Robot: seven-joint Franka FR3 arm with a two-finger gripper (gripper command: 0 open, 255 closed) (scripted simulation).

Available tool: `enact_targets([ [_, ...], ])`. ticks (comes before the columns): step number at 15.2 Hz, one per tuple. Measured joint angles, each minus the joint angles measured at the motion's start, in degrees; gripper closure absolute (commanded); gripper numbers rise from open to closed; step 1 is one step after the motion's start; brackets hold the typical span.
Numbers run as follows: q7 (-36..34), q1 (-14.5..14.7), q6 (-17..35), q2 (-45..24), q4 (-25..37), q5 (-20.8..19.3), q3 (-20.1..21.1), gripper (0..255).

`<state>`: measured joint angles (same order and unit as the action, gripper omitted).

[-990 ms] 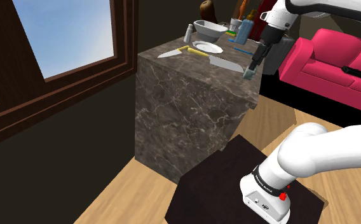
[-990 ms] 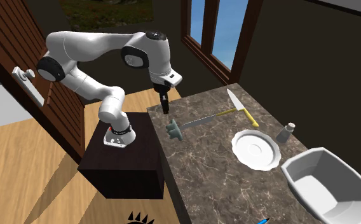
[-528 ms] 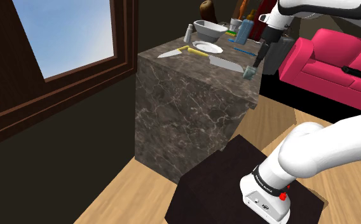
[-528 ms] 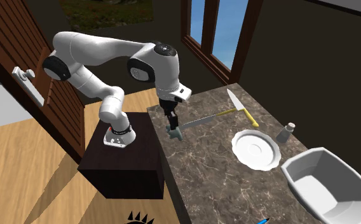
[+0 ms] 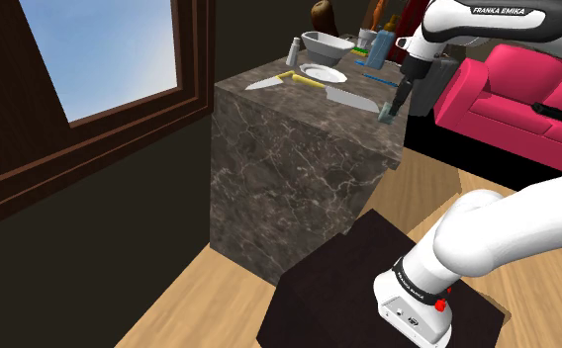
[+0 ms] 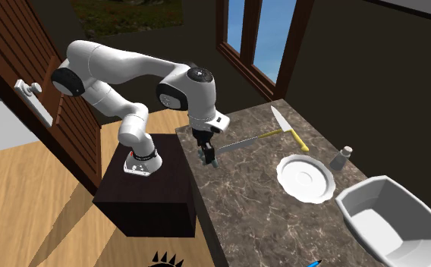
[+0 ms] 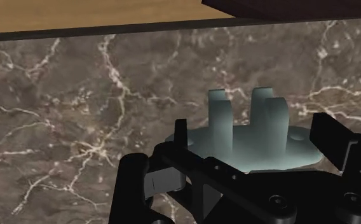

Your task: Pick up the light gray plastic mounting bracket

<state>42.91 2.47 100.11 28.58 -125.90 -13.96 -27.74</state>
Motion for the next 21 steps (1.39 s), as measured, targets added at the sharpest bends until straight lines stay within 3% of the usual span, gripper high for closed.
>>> enact_targets([
  [1,0.0,0.0,0.3,0.0,-0.3,0.0,-0.1,0],
  [2,0.0,0.0,0.4,0.0,-0.4,-0.1,-0.1,255],
  [12,0.0,0.0,0.6,0.0,-0.6,-0.1,-0.1,255],
  [21,0.4,0.4,-5.5,-0.5,6.0,0.7,0.7,255],
])
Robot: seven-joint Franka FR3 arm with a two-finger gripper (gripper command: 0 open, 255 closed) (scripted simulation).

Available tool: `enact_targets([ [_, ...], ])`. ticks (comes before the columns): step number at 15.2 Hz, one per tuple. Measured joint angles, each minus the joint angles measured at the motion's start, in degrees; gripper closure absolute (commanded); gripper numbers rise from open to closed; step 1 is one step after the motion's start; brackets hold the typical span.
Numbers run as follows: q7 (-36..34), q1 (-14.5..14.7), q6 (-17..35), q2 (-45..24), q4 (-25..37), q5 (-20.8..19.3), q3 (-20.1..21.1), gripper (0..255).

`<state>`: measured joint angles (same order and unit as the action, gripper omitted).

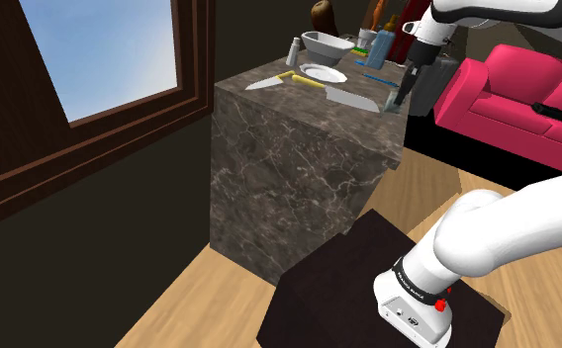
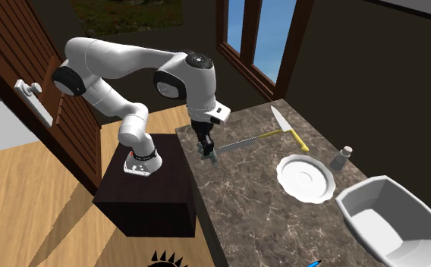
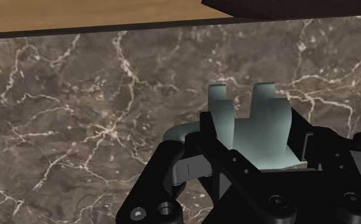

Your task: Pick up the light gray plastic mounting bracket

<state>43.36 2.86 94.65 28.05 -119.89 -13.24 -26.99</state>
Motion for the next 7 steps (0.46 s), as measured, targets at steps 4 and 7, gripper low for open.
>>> enact_targets([
  [4,0.2,0.2,-2.8,-0.5,3.3,0.4,0.3,255],
  [7,0.5,0.4,-4.8,-1.1,5.8,0.7,0.5,255],
])
